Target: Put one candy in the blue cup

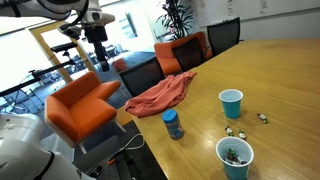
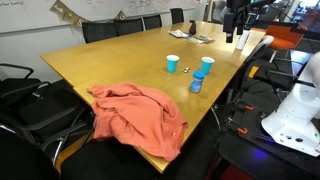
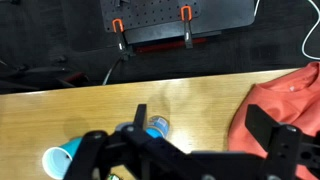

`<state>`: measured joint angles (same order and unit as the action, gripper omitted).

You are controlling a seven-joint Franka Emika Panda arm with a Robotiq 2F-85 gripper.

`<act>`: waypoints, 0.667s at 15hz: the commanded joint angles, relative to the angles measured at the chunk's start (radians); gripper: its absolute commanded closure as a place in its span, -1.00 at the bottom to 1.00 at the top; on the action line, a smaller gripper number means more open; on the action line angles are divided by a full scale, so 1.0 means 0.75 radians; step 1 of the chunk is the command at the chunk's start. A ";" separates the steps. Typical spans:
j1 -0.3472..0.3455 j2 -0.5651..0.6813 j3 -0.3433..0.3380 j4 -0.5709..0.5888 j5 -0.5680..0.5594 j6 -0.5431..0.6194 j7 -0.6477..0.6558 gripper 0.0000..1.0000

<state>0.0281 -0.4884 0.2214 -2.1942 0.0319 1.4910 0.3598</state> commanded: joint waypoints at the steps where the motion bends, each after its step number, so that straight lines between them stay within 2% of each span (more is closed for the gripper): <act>1: 0.018 0.003 -0.014 0.003 -0.006 -0.003 0.007 -1.00; 6: 0.006 0.023 -0.020 0.006 -0.032 0.011 0.003 -1.00; 10: -0.037 0.093 -0.099 -0.008 -0.090 0.096 -0.039 -1.00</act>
<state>0.0220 -0.4634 0.1886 -2.1948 0.0020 1.5073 0.3577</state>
